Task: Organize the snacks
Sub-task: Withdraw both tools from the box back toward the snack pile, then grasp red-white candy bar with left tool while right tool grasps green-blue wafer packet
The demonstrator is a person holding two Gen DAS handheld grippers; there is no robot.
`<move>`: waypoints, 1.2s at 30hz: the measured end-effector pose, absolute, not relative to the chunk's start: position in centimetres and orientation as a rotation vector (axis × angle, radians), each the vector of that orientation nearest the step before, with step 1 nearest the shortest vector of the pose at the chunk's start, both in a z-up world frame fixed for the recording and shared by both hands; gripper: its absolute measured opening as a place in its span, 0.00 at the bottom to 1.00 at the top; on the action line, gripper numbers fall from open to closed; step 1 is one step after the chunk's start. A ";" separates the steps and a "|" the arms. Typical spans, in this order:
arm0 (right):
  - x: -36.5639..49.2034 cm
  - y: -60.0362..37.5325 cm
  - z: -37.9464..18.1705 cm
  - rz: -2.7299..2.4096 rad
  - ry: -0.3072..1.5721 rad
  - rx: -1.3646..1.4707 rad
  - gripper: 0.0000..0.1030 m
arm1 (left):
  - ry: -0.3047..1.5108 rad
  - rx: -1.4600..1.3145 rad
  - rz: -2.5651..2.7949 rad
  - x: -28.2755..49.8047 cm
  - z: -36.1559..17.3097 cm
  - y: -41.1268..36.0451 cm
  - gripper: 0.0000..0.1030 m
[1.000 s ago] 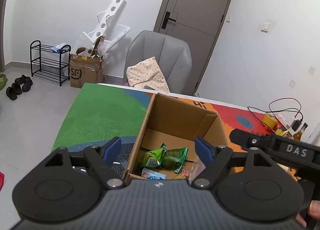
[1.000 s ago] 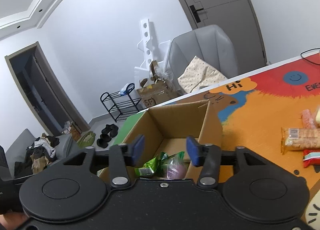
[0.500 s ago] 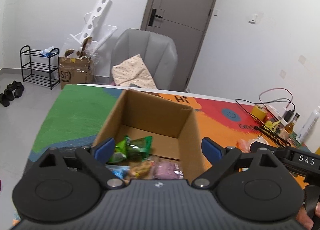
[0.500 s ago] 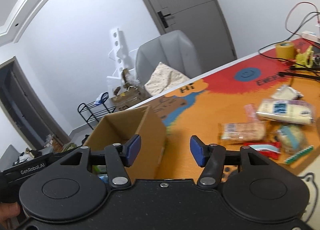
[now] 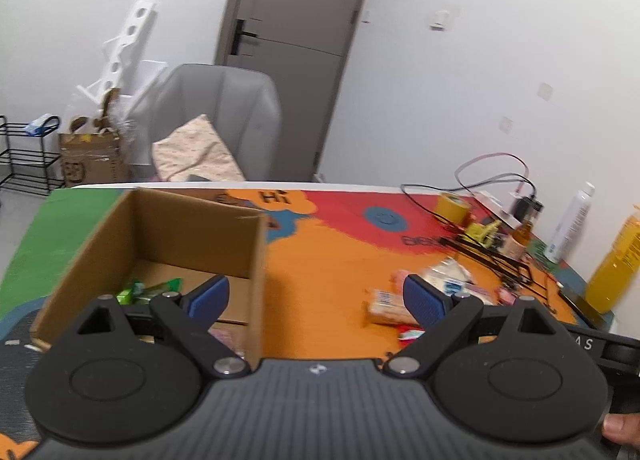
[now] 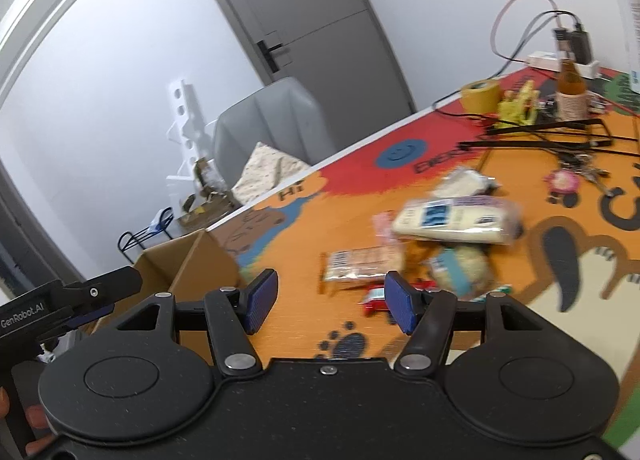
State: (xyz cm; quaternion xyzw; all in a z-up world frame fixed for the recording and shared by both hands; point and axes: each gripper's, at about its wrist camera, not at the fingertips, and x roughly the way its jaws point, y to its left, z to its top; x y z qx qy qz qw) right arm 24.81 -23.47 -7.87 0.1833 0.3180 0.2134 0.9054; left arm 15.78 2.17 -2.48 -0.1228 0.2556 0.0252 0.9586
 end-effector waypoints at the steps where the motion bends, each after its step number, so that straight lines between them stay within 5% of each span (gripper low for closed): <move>1: 24.9 -24.0 -8.0 0.429 0.659 0.384 0.59 | 0.523 -0.246 0.041 16.1 -2.6 1.7 0.90; 36: 31.4 -26.6 -15.4 0.298 0.759 0.341 0.65 | 0.703 -0.226 -0.089 26.0 -10.9 -6.8 0.84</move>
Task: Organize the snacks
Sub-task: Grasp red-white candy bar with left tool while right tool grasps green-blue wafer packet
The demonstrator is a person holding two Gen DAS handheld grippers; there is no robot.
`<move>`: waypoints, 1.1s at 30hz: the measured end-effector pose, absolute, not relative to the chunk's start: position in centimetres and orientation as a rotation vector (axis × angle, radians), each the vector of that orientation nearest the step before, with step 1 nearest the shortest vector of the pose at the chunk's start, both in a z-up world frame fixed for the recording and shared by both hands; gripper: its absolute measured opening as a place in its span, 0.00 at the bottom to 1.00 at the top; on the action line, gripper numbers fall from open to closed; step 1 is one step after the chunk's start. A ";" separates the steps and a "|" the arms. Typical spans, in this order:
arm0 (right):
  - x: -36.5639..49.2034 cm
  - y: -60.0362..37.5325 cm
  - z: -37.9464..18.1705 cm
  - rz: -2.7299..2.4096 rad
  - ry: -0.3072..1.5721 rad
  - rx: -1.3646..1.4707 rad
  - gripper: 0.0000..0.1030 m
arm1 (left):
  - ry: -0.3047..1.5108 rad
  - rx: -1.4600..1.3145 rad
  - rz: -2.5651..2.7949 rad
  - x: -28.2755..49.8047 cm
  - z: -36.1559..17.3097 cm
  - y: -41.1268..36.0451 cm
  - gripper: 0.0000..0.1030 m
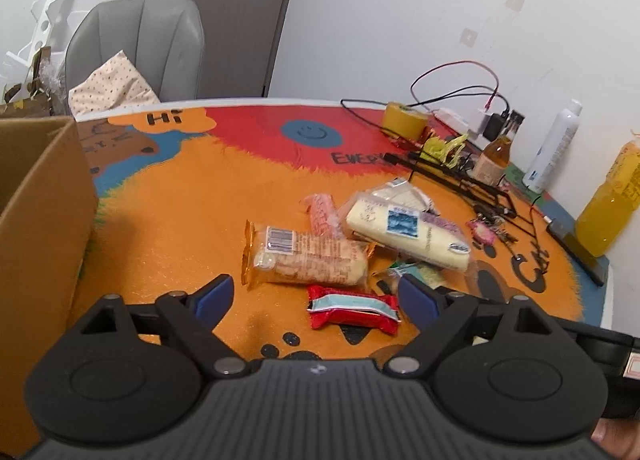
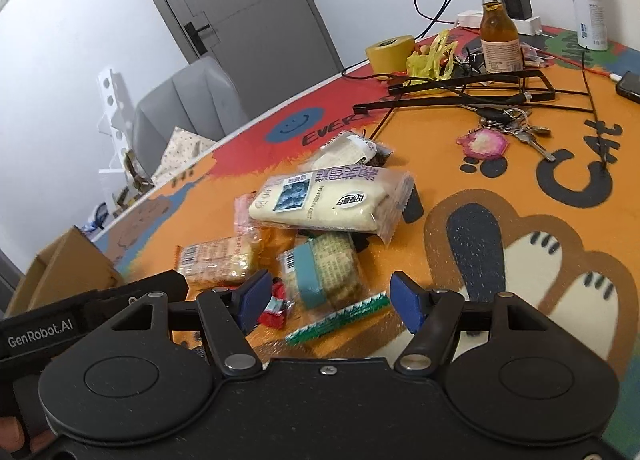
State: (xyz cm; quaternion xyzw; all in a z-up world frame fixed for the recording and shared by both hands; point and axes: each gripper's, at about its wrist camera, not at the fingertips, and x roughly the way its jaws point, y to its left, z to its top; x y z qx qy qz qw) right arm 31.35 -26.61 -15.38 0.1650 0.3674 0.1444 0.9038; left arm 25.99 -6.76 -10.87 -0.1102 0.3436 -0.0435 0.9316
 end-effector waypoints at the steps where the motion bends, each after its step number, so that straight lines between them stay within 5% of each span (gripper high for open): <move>1: 31.6 -26.4 -15.6 0.304 0.762 0.340 0.65 | 0.708 -0.231 -0.087 26.3 -11.1 -6.7 0.84; 4: 31.9 -25.9 -15.8 0.310 0.754 0.308 0.64 | 0.713 -0.237 -0.077 27.1 -11.5 -6.8 0.83; 6: 31.9 -25.4 -15.8 0.295 0.751 0.255 0.44 | 0.721 -0.235 -0.080 27.5 -11.8 -6.9 0.83; 8: 32.1 -25.9 -15.8 0.313 0.760 0.285 0.39 | 0.730 -0.233 -0.084 27.9 -12.1 -7.2 0.83; 33: 29.5 -30.6 -15.2 0.242 0.792 0.308 0.38 | 0.769 -0.045 -0.127 28.3 -14.5 -13.0 0.86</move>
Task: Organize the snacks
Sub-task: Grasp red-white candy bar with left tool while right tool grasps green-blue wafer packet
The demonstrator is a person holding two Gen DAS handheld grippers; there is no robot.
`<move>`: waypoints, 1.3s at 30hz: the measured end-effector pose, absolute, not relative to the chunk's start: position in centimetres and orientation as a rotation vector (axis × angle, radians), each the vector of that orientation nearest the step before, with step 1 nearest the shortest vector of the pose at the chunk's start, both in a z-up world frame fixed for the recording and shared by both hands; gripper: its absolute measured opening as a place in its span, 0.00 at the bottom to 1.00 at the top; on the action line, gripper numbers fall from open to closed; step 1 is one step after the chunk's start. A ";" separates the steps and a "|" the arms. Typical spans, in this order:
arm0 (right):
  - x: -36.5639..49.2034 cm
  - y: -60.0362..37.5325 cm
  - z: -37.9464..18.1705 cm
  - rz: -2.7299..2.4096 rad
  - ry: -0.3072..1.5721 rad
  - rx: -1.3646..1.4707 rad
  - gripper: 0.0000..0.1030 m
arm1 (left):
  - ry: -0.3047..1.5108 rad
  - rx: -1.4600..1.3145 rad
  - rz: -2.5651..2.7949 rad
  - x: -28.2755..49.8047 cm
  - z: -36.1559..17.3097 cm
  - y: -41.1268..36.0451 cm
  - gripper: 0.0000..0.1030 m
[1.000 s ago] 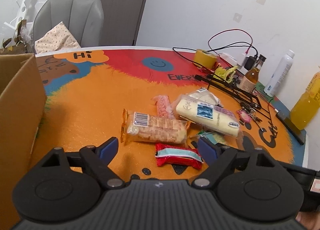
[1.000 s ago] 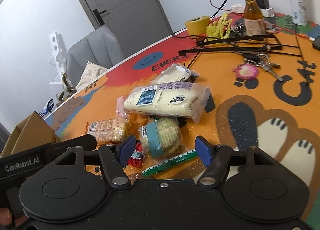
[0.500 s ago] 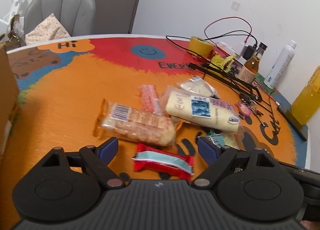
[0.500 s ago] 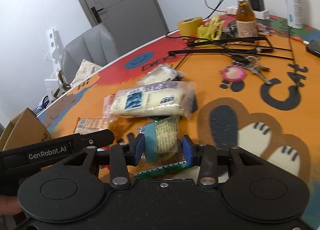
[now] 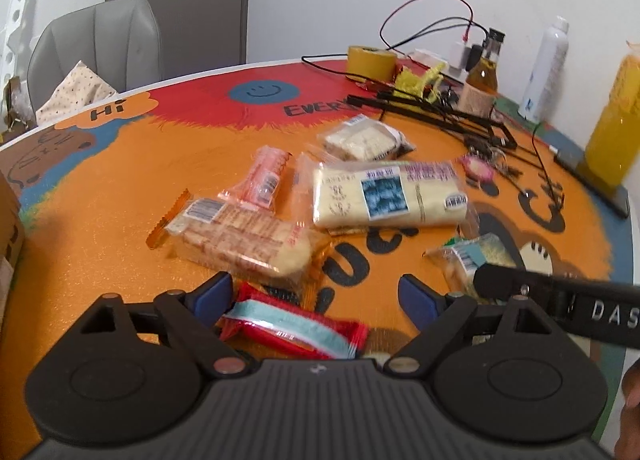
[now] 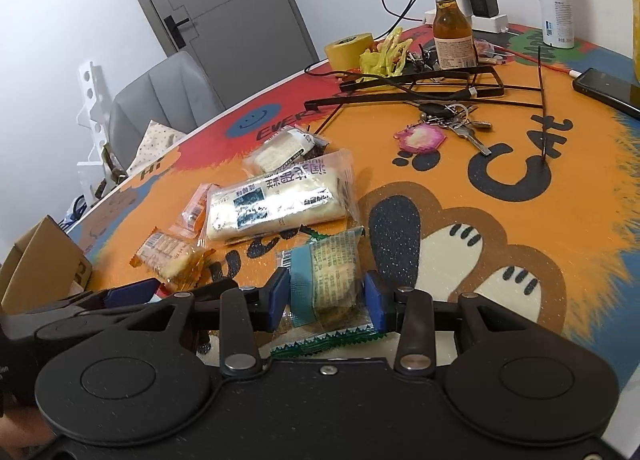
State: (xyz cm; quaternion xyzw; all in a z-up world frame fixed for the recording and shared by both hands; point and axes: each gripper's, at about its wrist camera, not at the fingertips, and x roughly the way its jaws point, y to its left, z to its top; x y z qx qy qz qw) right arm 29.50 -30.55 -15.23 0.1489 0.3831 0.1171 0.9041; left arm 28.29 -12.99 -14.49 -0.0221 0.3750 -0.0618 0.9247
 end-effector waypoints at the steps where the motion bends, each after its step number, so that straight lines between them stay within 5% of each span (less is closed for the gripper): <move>1: 29.5 -30.5 -15.2 0.245 0.793 0.307 0.38 | 0.770 -0.047 -0.125 28.1 -14.5 -12.9 0.86; 13: 28.7 -28.9 -15.1 0.266 0.796 0.300 0.44 | 0.782 -0.029 -0.036 26.5 -14.4 -10.5 0.83; 17: 28.8 -28.5 -15.0 0.271 0.788 0.301 0.46 | 0.783 -0.048 -0.050 25.7 -14.0 -9.9 0.68; 21: 29.2 -27.7 -15.1 0.264 0.784 0.273 0.62 | 0.776 -0.076 -0.036 25.4 -13.8 -8.8 0.53; 25: 29.2 -26.9 -15.3 0.256 0.780 0.224 0.62 | 0.787 -0.098 -0.026 25.3 -13.5 -8.0 0.37; 29: 28.9 -26.9 -15.2 0.266 0.785 0.215 0.50 | 0.779 -0.107 -0.019 25.5 -13.2 -7.8 0.39; 39: 29.1 -27.1 -15.3 0.284 0.785 0.219 0.50 | 0.759 -0.087 0.046 27.3 -13.9 -8.0 0.51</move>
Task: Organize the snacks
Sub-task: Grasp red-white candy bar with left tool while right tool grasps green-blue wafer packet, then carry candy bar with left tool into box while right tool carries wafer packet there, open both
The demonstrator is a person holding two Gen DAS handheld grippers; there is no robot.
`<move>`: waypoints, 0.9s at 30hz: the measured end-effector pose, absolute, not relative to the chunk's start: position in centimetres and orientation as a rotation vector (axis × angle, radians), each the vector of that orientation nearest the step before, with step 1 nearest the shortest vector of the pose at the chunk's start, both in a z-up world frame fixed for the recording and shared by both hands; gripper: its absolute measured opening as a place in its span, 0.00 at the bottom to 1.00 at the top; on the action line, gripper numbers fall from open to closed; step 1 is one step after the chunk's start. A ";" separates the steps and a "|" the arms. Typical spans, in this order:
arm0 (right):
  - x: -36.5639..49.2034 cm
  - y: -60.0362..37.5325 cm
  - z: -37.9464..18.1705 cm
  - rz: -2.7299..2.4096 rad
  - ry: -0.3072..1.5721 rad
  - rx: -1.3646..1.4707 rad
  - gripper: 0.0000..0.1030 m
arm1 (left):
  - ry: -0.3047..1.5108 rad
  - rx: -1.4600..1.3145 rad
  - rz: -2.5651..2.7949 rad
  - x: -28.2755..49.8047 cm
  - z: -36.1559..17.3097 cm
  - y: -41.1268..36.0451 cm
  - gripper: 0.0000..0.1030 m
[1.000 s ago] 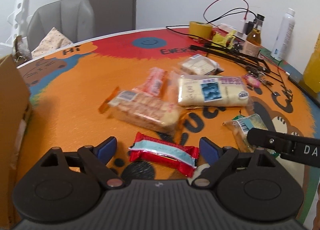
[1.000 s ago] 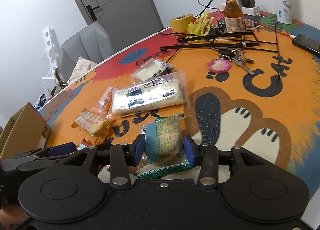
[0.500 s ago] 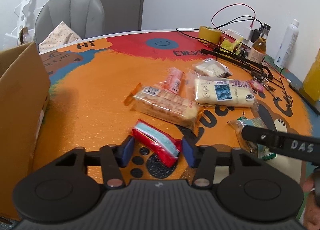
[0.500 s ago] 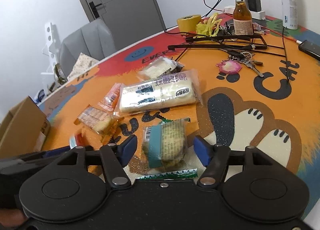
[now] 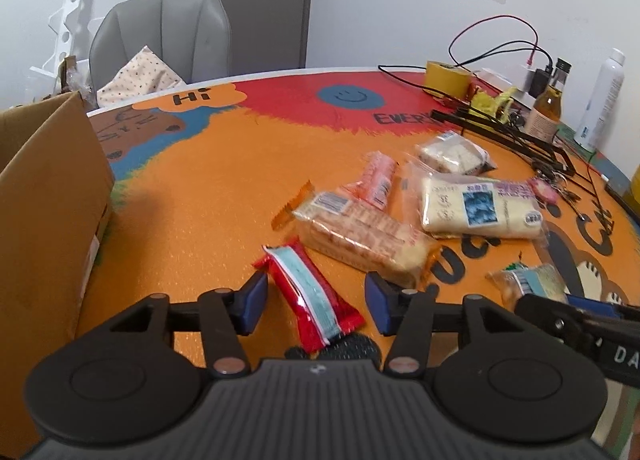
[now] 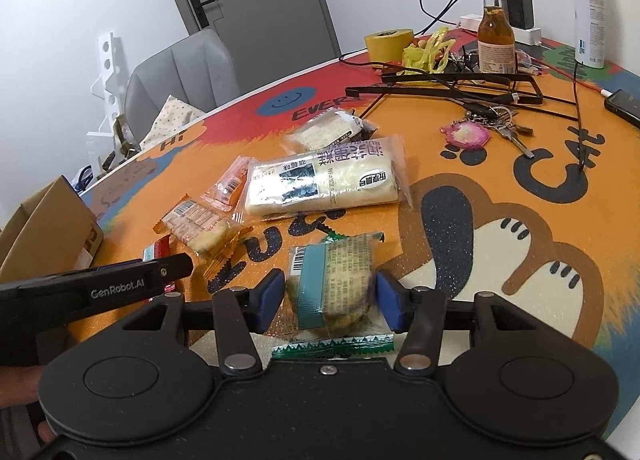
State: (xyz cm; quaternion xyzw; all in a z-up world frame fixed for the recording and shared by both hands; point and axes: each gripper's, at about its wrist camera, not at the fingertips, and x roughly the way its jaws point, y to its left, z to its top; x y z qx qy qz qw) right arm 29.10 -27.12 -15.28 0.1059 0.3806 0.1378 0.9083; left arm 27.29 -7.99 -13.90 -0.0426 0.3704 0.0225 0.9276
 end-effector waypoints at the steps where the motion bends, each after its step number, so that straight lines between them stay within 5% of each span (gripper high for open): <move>1: 29.2 -27.1 -15.3 0.283 0.784 0.217 0.50 | 0.755 -0.084 0.052 27.4 -13.9 -8.0 0.50; 4: 29.2 -26.6 -15.3 0.276 0.781 0.198 0.51 | 0.745 -0.058 0.059 27.5 -14.1 -8.1 0.45; 8: 29.0 -26.1 -15.2 0.260 0.773 0.165 0.45 | 0.737 -0.057 0.043 27.0 -14.1 -7.9 0.23; 10: 28.7 -25.8 -15.1 0.276 0.775 0.171 0.44 | 0.743 -0.074 0.030 26.7 -13.9 -7.6 0.19; 27: 26.1 -22.0 -10.5 0.364 0.678 0.194 0.44 | 0.643 -0.141 -0.007 21.8 -9.1 -3.9 0.18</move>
